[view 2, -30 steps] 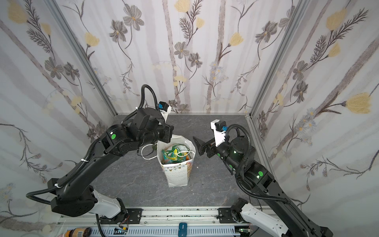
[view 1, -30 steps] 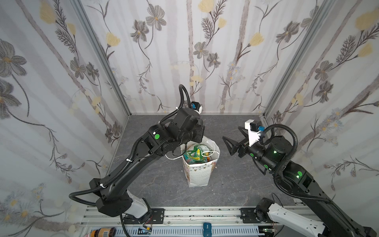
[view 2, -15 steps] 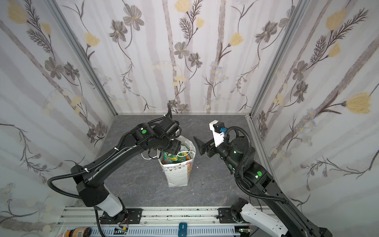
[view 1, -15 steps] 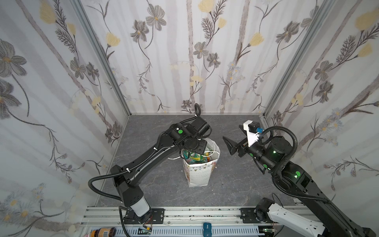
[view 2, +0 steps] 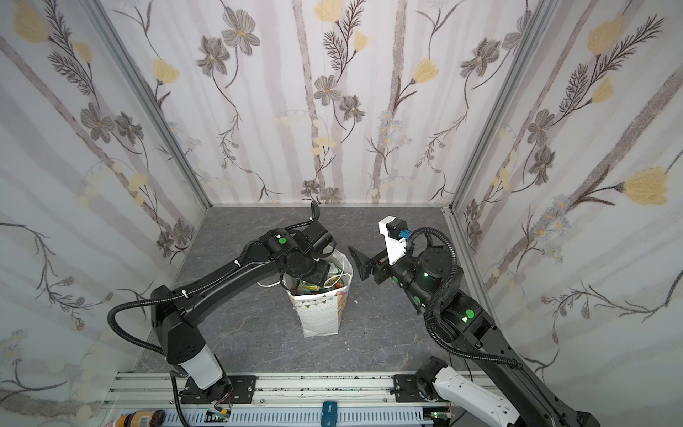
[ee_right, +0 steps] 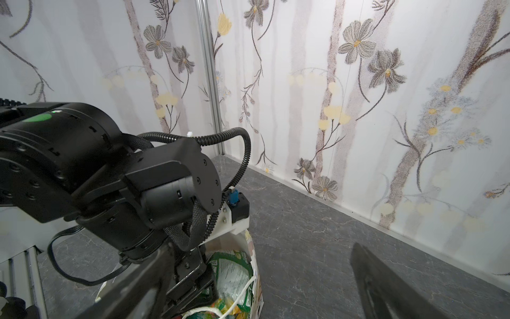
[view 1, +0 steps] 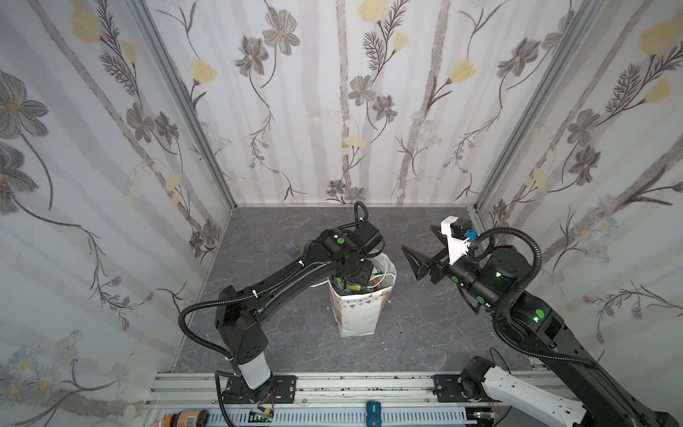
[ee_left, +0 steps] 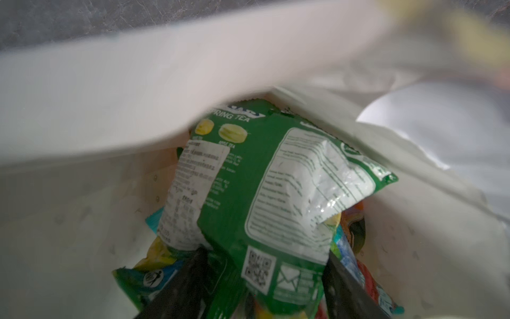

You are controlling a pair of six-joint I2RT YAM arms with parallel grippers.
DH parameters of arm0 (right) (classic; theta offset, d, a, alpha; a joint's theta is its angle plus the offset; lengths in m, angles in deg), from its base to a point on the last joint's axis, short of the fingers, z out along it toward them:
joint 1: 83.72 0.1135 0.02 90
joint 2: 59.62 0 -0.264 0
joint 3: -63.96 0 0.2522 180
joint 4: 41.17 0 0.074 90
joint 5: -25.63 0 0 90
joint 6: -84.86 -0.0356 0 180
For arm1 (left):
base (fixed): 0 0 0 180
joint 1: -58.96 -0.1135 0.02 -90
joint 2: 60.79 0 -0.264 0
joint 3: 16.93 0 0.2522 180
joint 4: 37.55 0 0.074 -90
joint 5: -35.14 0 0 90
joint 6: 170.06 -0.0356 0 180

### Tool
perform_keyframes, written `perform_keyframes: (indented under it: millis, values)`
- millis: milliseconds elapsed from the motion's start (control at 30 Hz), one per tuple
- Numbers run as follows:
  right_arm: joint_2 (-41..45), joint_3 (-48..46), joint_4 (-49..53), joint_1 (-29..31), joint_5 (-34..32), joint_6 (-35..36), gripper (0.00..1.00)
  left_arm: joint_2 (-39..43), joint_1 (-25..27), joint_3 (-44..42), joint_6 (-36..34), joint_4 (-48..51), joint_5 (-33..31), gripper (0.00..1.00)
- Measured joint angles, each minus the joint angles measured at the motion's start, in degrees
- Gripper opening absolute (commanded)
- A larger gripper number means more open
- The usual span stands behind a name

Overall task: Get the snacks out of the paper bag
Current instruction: 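Lower the left gripper into the bag and grasp the green snack packet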

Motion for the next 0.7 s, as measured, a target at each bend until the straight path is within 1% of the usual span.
perform_keyframes:
  millis: [33,267,367,700]
  values:
    - [-0.04,0.00,0.04,0.00,0.22,-0.31,1.00,-0.09,0.00,-0.22,0.04,-0.31,-0.04,0.46]
    - [0.04,0.00,0.20,0.00,0.61,-0.44,1.00,-0.09,-0.07,-0.31,0.48,-0.94,-1.29,0.16]
    - [0.24,0.02,0.15,0.00,0.61,-0.90,1.00,0.31,-0.07,-0.09,0.68,-1.11,-1.90,0.01]
    - [0.90,0.09,0.13,0.00,0.52,-1.36,1.00,3.08,0.00,2.75,0.66,0.76,-2.05,0.00]
